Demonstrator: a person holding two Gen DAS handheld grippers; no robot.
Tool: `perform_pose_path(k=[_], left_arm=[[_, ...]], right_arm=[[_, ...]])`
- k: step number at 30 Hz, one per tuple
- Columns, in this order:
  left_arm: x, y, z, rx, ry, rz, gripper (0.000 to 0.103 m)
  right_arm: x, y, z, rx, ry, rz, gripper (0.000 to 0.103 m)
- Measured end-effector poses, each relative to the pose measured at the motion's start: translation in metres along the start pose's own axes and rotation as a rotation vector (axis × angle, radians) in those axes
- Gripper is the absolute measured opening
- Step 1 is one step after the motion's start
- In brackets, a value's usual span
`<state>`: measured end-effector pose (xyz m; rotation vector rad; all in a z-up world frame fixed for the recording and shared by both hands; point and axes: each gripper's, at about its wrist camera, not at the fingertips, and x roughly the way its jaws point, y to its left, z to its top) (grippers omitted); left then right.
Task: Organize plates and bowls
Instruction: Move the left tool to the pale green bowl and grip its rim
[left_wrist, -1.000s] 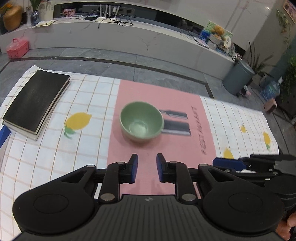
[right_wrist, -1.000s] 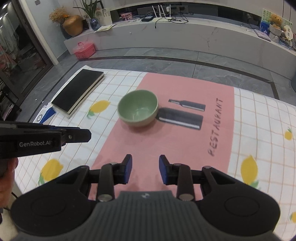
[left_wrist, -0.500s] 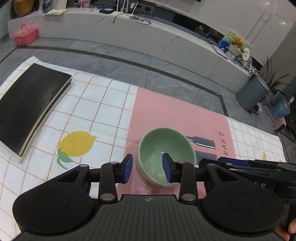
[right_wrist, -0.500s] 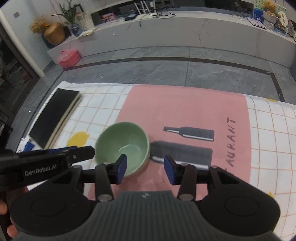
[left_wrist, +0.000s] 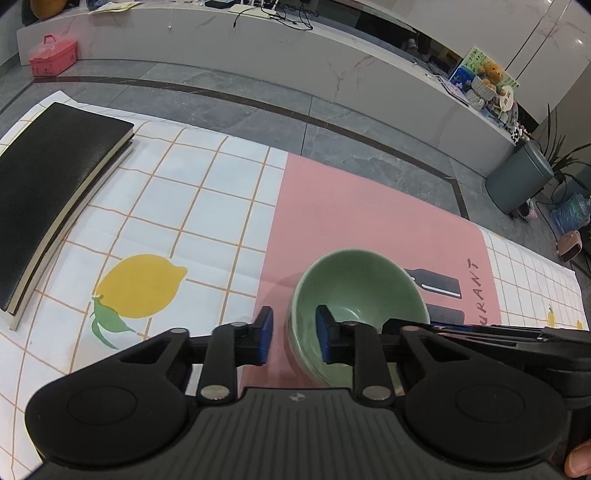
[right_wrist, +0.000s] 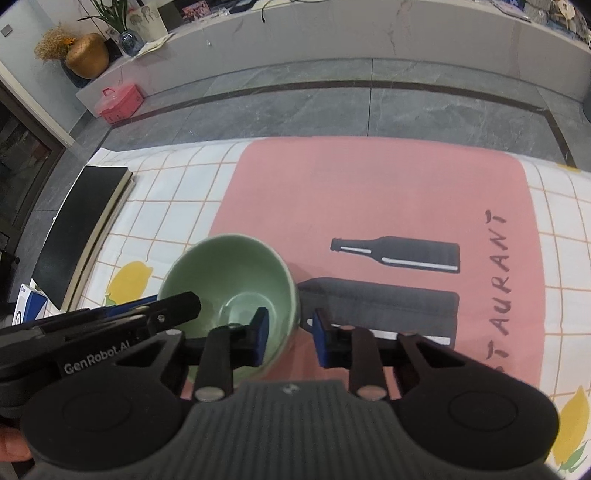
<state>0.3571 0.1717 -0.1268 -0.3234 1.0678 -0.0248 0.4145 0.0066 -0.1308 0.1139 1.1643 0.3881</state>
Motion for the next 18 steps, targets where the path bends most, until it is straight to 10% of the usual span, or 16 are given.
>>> perform_pose_path(k=[18], left_arm=[[-0.032, -0.015, -0.010, 0.000, 0.018, 0.029, 0.007]], right_arm=[[-0.024, 0.004, -0.006, 0.029, 0.027, 0.001, 0.007]])
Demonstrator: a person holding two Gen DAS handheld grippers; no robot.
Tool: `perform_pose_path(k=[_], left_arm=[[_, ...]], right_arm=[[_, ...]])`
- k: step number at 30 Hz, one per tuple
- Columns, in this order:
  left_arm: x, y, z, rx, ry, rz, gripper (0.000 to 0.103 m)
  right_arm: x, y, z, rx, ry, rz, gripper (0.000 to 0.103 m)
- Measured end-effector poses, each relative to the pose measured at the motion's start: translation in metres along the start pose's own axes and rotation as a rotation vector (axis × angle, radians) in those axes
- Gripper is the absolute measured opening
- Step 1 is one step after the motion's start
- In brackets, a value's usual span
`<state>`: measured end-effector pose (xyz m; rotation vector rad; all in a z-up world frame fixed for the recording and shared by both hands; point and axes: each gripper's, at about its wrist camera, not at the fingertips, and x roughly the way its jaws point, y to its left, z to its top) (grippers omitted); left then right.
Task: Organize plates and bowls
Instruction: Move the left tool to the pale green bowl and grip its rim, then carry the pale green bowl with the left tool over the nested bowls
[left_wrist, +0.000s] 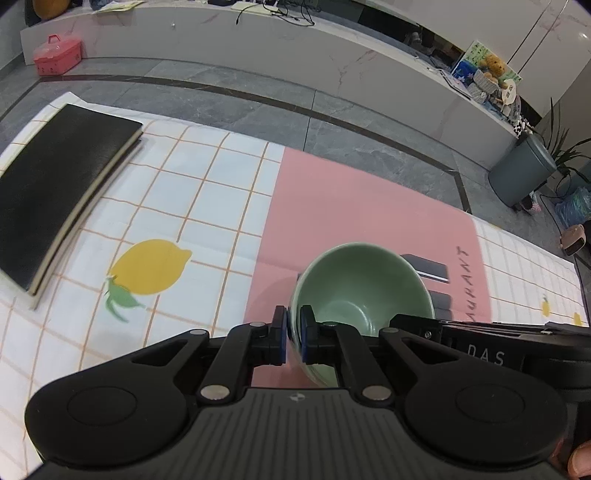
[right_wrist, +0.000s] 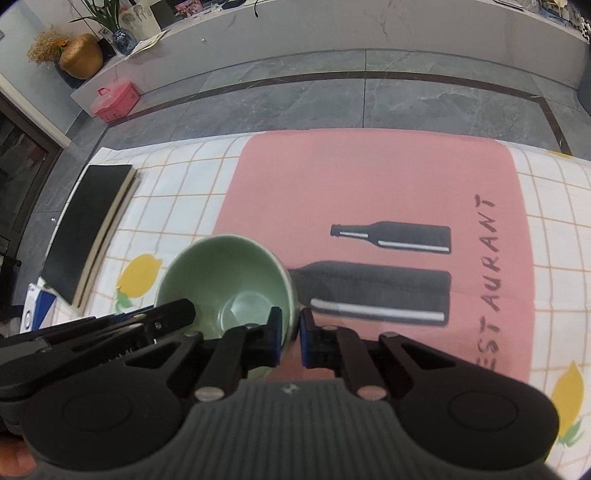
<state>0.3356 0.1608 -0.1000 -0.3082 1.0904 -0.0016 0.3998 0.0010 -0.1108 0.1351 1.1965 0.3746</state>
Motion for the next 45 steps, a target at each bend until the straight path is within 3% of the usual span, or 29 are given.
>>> perform_pose_path(k=[17, 26, 33, 45], left_arm=[[-0.138, -0.065, -0.077, 0.024, -0.007, 0.013, 0.007], [-0.182, -0.111, -0.128, 0.052, -0.001, -0.006, 0.007], [-0.185, -0.137, -0.172, 0.075, 0.058, -0.052, 0.007], [-0.149, -0.155, -0.222, 0.127, 0.156, -0.069, 0.007]], right_arm=[[-0.156, -0.007, -0.094, -0.016, -0.016, 0.069, 0.007], [-0.227, -0.028, -0.160, -0.020, -0.049, 0.055, 0.007], [-0.256, -0.058, -0.210, -0.025, -0.049, 0.022, 0.007], [-0.241, -0.096, -0.265, -0.015, -0.004, -0.042, 0.007]])
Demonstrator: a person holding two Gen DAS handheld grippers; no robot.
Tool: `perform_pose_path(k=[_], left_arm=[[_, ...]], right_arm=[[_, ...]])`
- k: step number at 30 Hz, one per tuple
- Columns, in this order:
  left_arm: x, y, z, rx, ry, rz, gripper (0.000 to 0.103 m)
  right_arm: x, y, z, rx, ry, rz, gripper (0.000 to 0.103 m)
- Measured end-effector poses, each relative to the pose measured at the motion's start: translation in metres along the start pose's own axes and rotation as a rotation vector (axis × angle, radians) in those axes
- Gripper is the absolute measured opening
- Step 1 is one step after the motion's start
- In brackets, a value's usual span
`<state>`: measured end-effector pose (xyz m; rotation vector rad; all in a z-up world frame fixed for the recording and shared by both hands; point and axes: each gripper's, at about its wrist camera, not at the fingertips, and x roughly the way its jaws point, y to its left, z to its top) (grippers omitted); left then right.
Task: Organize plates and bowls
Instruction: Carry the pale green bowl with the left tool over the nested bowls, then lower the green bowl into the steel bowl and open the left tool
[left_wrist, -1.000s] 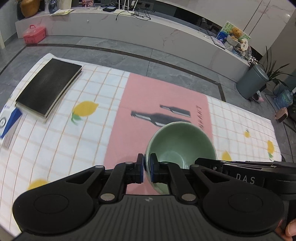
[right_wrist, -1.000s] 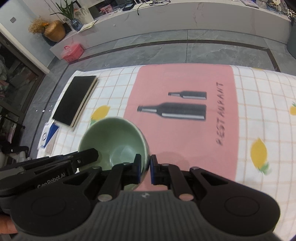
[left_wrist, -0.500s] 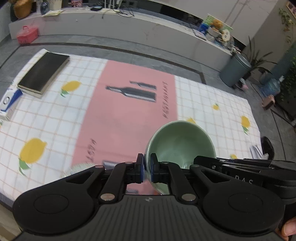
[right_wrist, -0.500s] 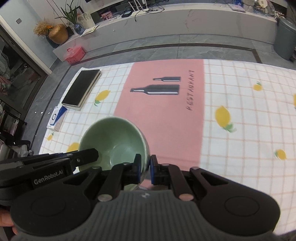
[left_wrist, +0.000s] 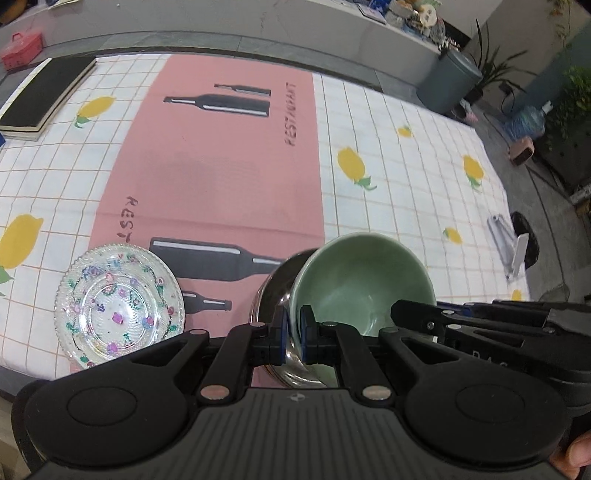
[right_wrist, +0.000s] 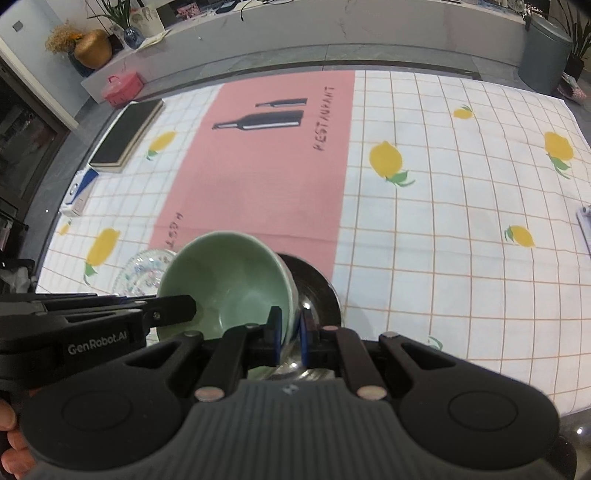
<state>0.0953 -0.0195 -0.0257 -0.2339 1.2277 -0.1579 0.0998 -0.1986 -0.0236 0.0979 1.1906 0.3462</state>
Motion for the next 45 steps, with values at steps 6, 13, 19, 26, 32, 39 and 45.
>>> perform_pose_path(k=[6, 13, 19, 26, 32, 39, 45], left_arm=[[0.013, 0.003, -0.002, 0.007, 0.031, 0.010, 0.007], [0.027, 0.004, -0.001, 0.039, 0.066, 0.032, 0.007], [0.037, 0.001, 0.001, 0.072, 0.094, 0.045, 0.008], [0.046, -0.001, 0.003, 0.092, 0.125, 0.056, 0.008], [0.051, -0.006, 0.001, 0.127, 0.133, 0.074, 0.008], [0.053, -0.010, 0.001, 0.159, 0.130, 0.097, 0.009], [0.051, -0.011, 0.002, 0.169, 0.122, 0.096, 0.010]], right_arm=[[0.014, -0.002, -0.003, -0.025, 0.019, -0.003, 0.007], [0.031, -0.001, -0.002, -0.049, 0.054, -0.008, 0.007], [0.042, -0.005, -0.001, -0.046, 0.083, -0.013, 0.007], [0.054, -0.008, 0.001, -0.053, 0.112, -0.019, 0.007], [0.062, -0.011, 0.002, -0.046, 0.132, -0.024, 0.006], [0.066, -0.013, 0.004, -0.041, 0.140, -0.026, 0.007], [0.064, -0.012, 0.005, -0.037, 0.134, -0.019, 0.012]])
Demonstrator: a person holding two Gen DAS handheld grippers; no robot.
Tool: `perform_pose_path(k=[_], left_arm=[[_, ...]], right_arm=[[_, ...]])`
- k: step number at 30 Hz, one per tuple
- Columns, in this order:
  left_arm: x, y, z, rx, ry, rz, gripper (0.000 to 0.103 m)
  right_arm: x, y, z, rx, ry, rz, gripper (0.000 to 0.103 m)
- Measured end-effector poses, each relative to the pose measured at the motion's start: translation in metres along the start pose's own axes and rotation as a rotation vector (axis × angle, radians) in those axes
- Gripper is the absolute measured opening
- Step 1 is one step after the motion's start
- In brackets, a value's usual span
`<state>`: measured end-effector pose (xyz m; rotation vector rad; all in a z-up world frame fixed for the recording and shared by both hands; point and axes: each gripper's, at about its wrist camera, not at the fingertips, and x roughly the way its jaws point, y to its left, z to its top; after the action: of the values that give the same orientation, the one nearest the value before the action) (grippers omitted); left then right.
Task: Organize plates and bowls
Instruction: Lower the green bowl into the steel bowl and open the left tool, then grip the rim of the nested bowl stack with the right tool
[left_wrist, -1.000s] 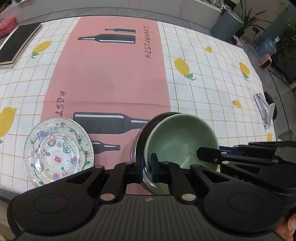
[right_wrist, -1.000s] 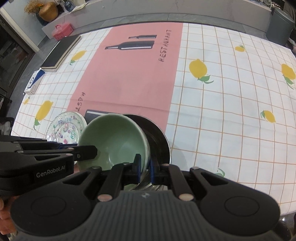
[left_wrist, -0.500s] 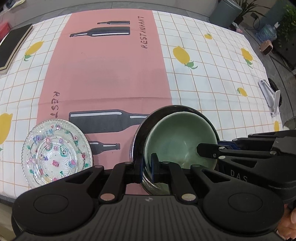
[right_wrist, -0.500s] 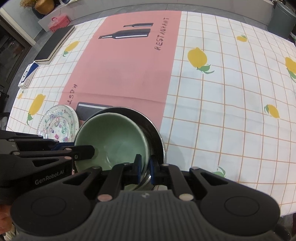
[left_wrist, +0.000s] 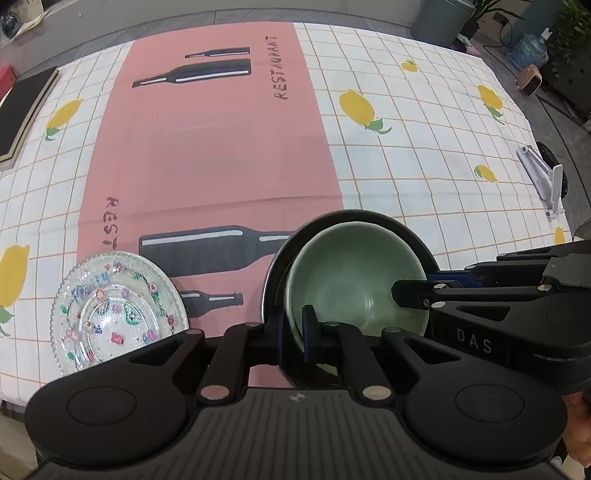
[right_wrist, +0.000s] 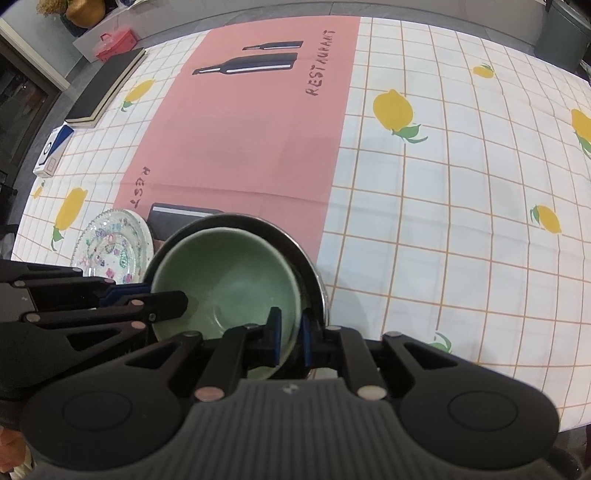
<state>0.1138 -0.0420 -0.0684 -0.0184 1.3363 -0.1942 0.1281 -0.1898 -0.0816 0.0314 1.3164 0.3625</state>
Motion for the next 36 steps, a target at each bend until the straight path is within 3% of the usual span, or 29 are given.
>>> perform_pose_path(k=[7, 14, 22, 30, 36], left_arm=[[-0.003, -0.001, -0.002, 0.012, -0.007, 0.002, 0.011], [-0.011, -0.004, -0.002, 0.027, -0.029, -0.003, 0.025], [-0.037, -0.008, -0.006, 0.095, -0.116, 0.031, 0.041], [-0.068, 0.010, -0.011, 0.060, -0.231, -0.046, 0.058], [-0.070, 0.038, -0.025, -0.086, -0.308, -0.146, 0.069]], right_arm=[[-0.004, 0.002, -0.001, -0.013, -0.007, 0.001, 0.018], [-0.011, 0.003, -0.002, -0.019, -0.016, 0.010, 0.026], [-0.023, 0.001, -0.005, -0.007, -0.033, 0.040, 0.038], [-0.048, -0.004, -0.013, 0.007, -0.116, 0.070, 0.054], [-0.054, -0.018, -0.029, 0.082, -0.190, 0.080, 0.060]])
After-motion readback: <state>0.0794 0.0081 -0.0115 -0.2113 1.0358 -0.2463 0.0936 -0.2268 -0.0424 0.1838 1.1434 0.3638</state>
